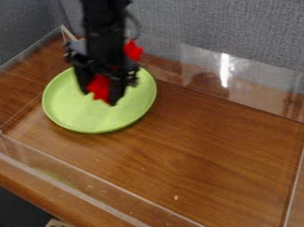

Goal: Put the red object on the green plate

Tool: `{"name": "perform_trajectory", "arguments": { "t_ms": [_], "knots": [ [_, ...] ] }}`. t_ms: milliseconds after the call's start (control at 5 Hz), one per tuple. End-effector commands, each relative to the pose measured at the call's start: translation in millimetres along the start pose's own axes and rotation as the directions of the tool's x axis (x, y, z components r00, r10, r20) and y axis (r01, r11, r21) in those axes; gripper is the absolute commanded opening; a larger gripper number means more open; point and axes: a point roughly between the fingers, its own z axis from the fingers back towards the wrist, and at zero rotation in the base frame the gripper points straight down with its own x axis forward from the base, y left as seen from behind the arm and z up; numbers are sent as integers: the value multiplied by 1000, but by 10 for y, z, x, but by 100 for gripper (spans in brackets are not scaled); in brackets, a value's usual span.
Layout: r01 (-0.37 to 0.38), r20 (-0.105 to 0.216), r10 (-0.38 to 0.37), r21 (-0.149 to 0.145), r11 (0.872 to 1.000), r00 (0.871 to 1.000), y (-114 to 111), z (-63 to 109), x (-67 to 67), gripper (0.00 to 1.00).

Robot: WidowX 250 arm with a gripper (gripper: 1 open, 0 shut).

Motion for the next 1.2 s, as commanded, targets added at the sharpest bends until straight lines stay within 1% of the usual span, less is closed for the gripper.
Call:
{"name": "perform_trajectory", "arguments": {
  "t_ms": [0, 200, 400, 600, 800, 1000],
  "knots": [
    [-10, 54, 12, -27, 1000, 998, 25, -36, 152, 0],
    [-8, 49, 10, -51, 999, 999, -29, -153, 199, 0],
    [-17, 51, 20, -56, 998, 999, -2, -242, 298, 0],
    [-25, 50, 29, -65, 998, 998, 22, -249, 335, 100],
    [-36, 53, 39, -67, 997, 998, 48, -257, 355, 100],
    [-43, 46, 46, -64, 997, 998, 74, -326, 370, 100]
  ]
}}
